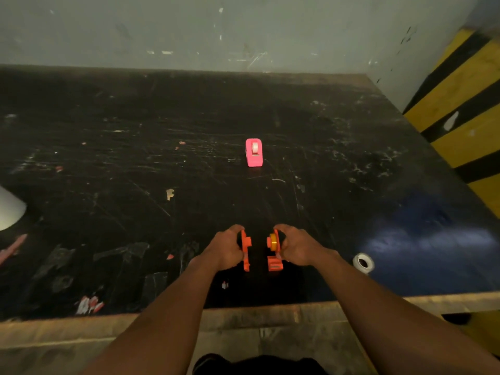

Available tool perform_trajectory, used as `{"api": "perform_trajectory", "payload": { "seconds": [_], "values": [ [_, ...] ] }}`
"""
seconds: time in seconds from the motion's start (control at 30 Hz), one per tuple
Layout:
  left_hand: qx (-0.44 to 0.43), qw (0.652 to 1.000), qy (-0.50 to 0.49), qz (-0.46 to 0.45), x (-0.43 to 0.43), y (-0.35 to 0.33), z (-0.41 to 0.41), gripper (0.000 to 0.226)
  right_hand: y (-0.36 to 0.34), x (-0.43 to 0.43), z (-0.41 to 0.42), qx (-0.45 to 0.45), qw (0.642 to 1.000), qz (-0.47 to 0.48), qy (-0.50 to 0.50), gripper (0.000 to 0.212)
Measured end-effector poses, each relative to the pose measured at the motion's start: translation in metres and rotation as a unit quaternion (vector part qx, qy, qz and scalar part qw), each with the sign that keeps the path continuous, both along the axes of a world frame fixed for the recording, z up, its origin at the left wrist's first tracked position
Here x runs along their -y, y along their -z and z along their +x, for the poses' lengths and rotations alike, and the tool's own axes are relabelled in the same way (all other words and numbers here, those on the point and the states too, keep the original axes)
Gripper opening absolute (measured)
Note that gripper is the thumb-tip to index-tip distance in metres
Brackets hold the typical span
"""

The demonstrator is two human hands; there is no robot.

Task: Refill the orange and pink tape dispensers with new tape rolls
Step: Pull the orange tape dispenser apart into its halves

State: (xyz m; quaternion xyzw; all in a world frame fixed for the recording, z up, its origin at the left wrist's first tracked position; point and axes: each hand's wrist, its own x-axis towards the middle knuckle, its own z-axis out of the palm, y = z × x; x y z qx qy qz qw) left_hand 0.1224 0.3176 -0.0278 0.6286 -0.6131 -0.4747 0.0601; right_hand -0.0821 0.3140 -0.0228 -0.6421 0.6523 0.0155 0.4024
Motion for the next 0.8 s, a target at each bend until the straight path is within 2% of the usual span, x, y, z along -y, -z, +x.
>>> {"api": "perform_trajectory", "payload": {
  "seconds": [0.13,0.57,0.67,0.8],
  "values": [
    [-0.008,0.999,-0.032,0.007,-0.004,0.006,0.008,0.074,0.005,-0.001,0.003,-0.026,1.0,-0.009,-0.01,0.081],
    [0.11,0.994,0.014,-0.013,-0.006,0.011,0.048,0.08,0.009,-0.001,0.007,-0.072,0.996,-0.04,-0.036,0.064],
    [0.12,0.993,0.018,-0.001,-0.008,0.014,0.049,0.084,0.01,-0.001,0.006,-0.066,0.997,-0.032,-0.027,0.072],
    [0.167,0.985,0.02,-0.028,-0.015,0.017,0.051,0.098,0.01,-0.004,0.003,-0.041,0.999,-0.023,-0.011,0.078]
  ]
}}
